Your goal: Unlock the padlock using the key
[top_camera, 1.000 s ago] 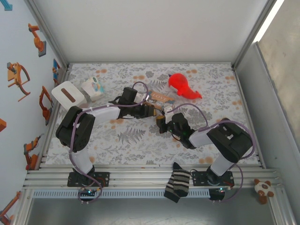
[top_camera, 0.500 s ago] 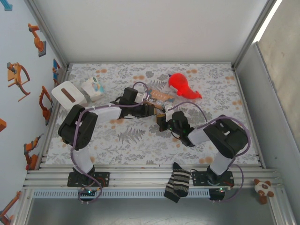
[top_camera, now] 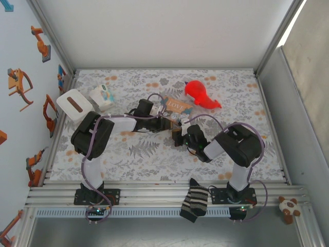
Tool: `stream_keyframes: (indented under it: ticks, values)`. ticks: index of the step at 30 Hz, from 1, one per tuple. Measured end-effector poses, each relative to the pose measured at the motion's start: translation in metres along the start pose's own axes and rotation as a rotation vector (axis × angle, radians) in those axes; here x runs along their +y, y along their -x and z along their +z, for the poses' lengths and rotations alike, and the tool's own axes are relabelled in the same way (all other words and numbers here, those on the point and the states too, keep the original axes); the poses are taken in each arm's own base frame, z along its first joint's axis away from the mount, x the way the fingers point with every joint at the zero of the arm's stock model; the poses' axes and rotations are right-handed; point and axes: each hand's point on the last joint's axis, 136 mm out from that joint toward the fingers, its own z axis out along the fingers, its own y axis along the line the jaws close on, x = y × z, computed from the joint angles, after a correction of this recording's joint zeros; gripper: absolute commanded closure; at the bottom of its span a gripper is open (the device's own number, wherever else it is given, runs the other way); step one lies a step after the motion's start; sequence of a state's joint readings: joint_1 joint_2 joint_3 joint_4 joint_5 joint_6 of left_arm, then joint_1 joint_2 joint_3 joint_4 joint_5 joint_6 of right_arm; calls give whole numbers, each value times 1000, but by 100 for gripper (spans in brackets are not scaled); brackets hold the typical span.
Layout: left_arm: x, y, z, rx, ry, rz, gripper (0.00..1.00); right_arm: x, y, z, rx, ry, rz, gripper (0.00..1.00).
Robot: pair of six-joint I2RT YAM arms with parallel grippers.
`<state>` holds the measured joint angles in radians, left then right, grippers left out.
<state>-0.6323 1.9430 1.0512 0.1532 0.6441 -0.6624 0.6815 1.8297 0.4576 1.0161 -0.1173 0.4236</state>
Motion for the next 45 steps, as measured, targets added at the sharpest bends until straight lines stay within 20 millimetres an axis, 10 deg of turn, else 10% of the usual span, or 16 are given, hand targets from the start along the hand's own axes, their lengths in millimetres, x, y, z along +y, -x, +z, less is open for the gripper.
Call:
stream_keyframes:
  ticks: [11, 22, 28, 45]
  values:
    - [-1, -8, -21, -26, -16, -15, 38, -2, 1, 2, -16, -2, 45, 100]
    - [-25, 19, -124, -257, -40, 53, 22, -2, 0, 2, -17, -1, 54, 100]
    - [2, 16, -162, -356, -40, -27, 26, -3, -1, 3, -7, -4, 109, 100]
    - [26, 4, -131, -310, -191, -259, 40, 3, 1, 2, 11, 15, 295, 100]
